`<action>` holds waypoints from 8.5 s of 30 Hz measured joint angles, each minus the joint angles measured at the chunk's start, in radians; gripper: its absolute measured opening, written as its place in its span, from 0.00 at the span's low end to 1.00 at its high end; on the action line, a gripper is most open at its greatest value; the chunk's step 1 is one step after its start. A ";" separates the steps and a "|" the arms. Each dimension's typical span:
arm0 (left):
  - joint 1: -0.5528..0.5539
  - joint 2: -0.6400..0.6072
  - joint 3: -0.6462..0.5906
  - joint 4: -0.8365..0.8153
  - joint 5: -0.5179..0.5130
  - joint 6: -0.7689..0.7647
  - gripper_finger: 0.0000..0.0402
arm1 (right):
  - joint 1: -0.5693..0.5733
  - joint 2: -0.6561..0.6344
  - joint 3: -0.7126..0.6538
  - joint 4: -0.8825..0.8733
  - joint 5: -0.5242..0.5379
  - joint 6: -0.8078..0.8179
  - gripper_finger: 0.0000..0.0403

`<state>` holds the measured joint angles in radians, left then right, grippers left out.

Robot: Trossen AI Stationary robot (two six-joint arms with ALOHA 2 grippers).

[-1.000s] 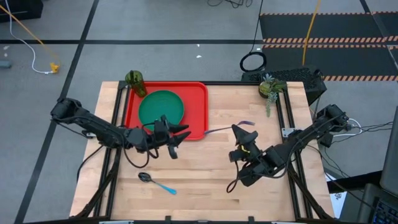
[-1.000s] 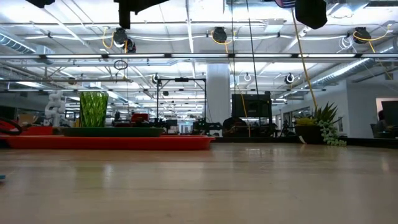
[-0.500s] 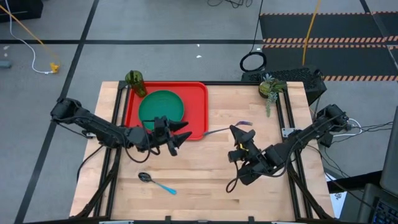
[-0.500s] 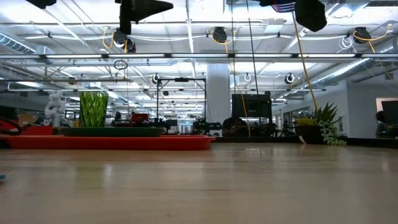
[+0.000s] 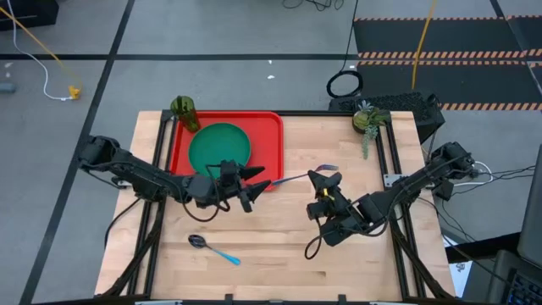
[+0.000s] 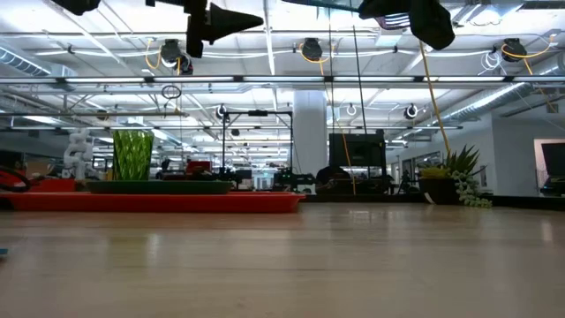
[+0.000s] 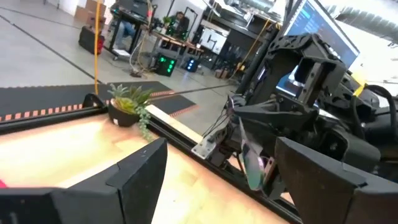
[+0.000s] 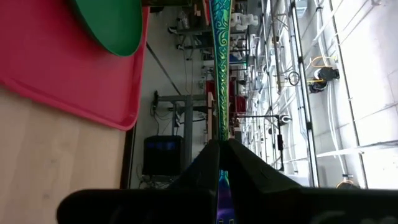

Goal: Pick and place plate/cup/fork/spoon on tray
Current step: Put the blue fork on the orange tray to the right side of the green plate

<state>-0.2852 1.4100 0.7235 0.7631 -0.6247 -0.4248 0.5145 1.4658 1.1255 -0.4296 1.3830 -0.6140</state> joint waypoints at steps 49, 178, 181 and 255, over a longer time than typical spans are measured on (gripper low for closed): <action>0.057 0.062 0.008 -0.030 0.130 0.059 0.46 | -0.044 0.001 -0.026 0.062 -0.054 0.000 0.01; -0.091 0.266 0.171 0.519 0.074 1.236 0.01 | -0.145 -0.252 -0.555 1.594 -0.892 0.741 0.43; -0.107 0.266 0.196 0.519 0.074 1.357 0.01 | -0.140 -0.252 -0.555 1.642 -0.928 0.703 0.43; -0.063 0.433 0.513 0.502 -0.084 2.032 0.01 | -0.289 -0.214 -0.541 2.000 -1.048 0.748 0.35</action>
<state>-0.3477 1.8427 1.2362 1.2652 -0.7090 1.6076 0.2256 1.2522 0.5850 1.5703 0.3355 0.1337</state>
